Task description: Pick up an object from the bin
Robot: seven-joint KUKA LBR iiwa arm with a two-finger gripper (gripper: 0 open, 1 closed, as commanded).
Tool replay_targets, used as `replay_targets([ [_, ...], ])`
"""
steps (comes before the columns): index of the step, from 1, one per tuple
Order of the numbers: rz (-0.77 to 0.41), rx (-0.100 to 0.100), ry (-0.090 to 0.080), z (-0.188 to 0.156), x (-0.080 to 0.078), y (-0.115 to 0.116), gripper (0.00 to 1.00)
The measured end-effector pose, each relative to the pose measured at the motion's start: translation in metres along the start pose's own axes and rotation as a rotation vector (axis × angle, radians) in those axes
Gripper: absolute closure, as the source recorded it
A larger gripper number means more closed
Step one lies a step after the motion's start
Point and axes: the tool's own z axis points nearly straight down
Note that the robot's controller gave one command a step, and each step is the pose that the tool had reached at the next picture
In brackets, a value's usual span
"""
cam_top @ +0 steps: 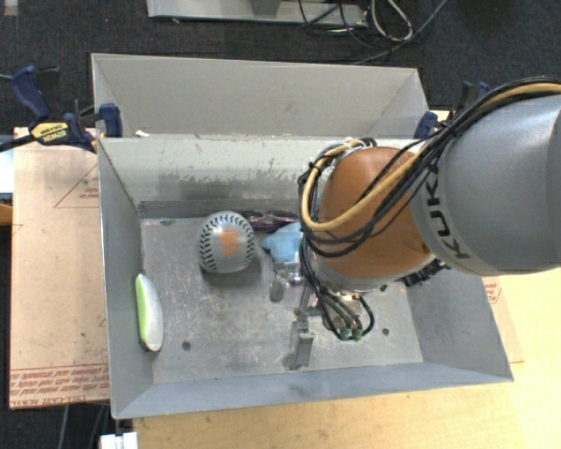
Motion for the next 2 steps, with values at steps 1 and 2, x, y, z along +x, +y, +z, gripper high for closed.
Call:
replay_targets([
  [1,0.000,0.000,0.000,0.000,0.000,0.000,0.00],
  [2,0.048,-0.002,0.001,0.029,-0.020,0.005,0.00],
])
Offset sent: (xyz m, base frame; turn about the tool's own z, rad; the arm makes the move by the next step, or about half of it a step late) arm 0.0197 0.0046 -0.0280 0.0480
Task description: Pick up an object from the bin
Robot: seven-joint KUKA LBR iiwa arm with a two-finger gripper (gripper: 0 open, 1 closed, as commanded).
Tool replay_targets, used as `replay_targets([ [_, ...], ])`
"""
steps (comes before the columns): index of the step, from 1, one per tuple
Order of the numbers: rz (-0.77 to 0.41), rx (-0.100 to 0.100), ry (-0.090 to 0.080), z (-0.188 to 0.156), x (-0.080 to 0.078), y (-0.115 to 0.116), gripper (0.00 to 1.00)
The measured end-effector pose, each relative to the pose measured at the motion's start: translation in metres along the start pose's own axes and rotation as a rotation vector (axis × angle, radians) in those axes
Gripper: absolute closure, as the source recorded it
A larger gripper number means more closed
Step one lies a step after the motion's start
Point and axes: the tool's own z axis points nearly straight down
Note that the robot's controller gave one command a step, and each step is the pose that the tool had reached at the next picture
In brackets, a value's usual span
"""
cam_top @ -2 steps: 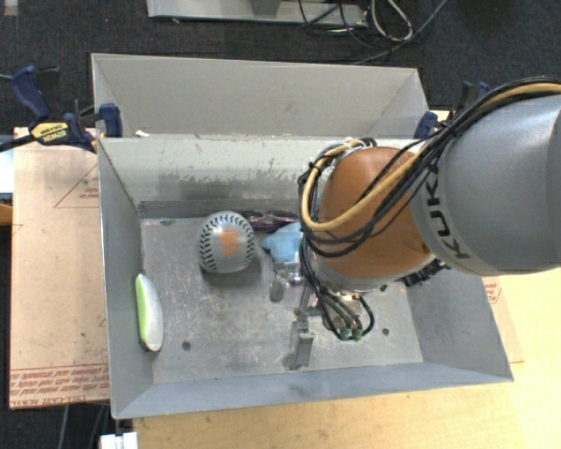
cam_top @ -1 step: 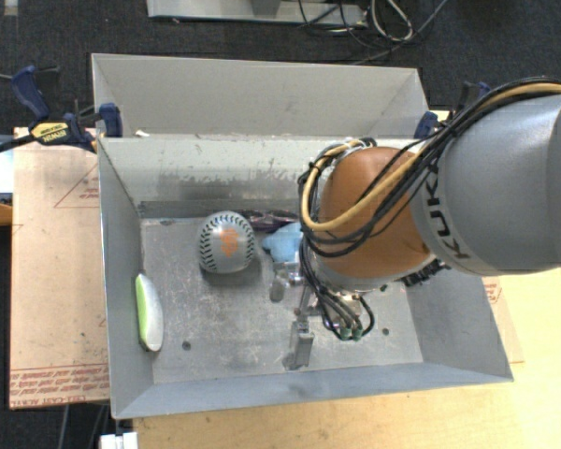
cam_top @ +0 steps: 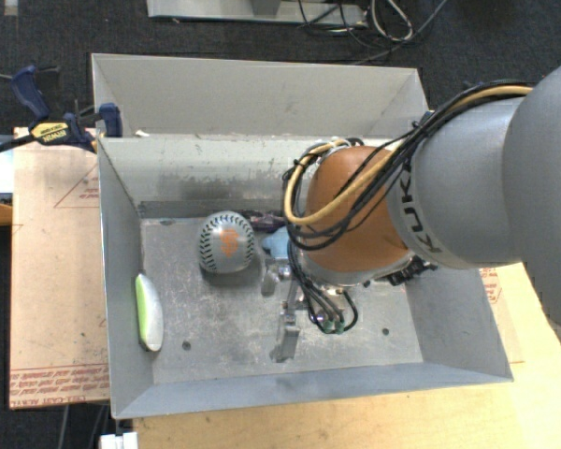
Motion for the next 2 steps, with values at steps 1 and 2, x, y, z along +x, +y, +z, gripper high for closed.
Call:
replay_targets([
  [1,0.157,-0.001,-0.003,-0.0133,0.0044,0.0295,0.00],
  [2,0.157,-0.002,-0.002,-0.0128,0.0027,0.0304,0.00],
])
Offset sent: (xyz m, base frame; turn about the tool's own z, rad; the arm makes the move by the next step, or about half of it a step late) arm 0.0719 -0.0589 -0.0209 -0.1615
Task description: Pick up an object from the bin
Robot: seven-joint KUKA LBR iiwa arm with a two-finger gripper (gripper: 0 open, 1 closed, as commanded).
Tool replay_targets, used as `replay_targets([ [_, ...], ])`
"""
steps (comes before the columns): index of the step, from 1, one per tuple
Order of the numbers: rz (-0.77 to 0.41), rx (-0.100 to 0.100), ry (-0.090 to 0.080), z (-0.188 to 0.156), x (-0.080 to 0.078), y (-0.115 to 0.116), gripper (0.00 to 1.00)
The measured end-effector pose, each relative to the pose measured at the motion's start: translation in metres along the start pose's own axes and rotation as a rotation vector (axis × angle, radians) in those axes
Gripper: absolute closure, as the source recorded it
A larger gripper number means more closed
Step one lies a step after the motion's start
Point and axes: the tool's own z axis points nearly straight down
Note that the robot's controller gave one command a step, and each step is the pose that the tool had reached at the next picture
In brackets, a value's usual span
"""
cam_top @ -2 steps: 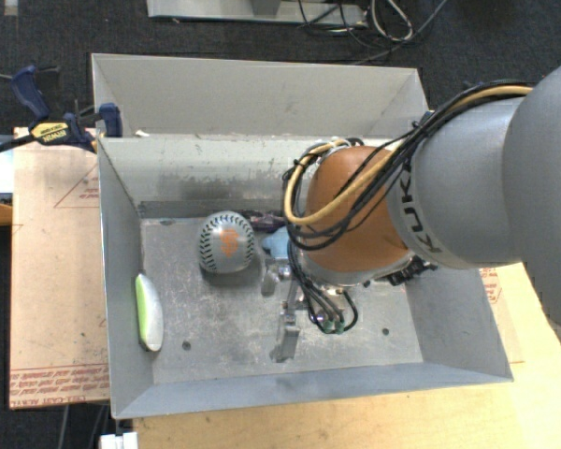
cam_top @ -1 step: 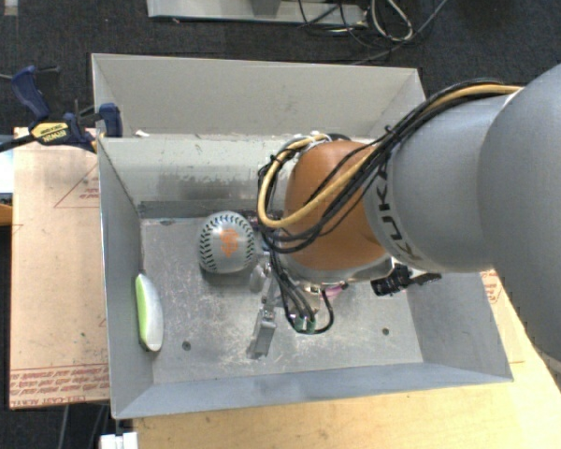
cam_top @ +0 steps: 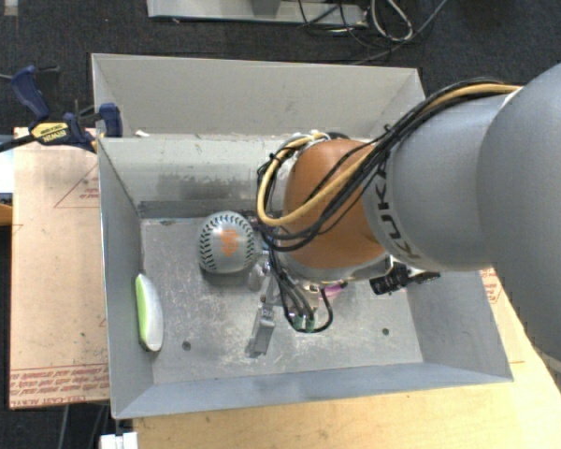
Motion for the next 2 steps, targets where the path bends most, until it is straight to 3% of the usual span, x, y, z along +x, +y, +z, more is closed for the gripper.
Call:
replay_targets([
  [1,0.070,-0.001,-0.004,-0.0355,-0.0298,-0.0185,1.00],
  [2,0.070,0.000,-0.002,-0.0344,-0.0294,-0.0189,1.00],
])
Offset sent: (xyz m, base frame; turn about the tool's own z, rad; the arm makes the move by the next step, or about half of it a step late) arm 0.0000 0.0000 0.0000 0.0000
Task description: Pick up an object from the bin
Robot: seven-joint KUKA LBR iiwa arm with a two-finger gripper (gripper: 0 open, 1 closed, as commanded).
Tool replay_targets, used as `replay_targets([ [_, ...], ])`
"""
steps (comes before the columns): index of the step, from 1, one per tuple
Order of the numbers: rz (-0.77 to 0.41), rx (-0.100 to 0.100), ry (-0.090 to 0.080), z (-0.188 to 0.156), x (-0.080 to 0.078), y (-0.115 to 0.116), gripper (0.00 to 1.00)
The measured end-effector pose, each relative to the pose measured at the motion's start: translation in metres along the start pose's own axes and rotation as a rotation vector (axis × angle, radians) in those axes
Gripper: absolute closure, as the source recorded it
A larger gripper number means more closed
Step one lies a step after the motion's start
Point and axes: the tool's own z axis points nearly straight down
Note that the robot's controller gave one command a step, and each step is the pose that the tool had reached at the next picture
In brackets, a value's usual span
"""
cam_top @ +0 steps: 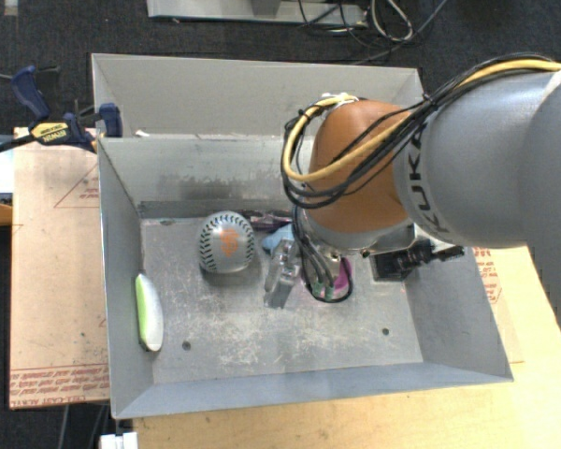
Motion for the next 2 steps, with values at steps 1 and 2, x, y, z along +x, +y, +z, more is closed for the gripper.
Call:
replay_targets([
  [1,-0.003,0.000,-0.001,0.0004,0.0002,0.0004,1.00],
  [2,-0.044,0.004,0.007,-0.0040,0.0011,0.0035,1.00],
])
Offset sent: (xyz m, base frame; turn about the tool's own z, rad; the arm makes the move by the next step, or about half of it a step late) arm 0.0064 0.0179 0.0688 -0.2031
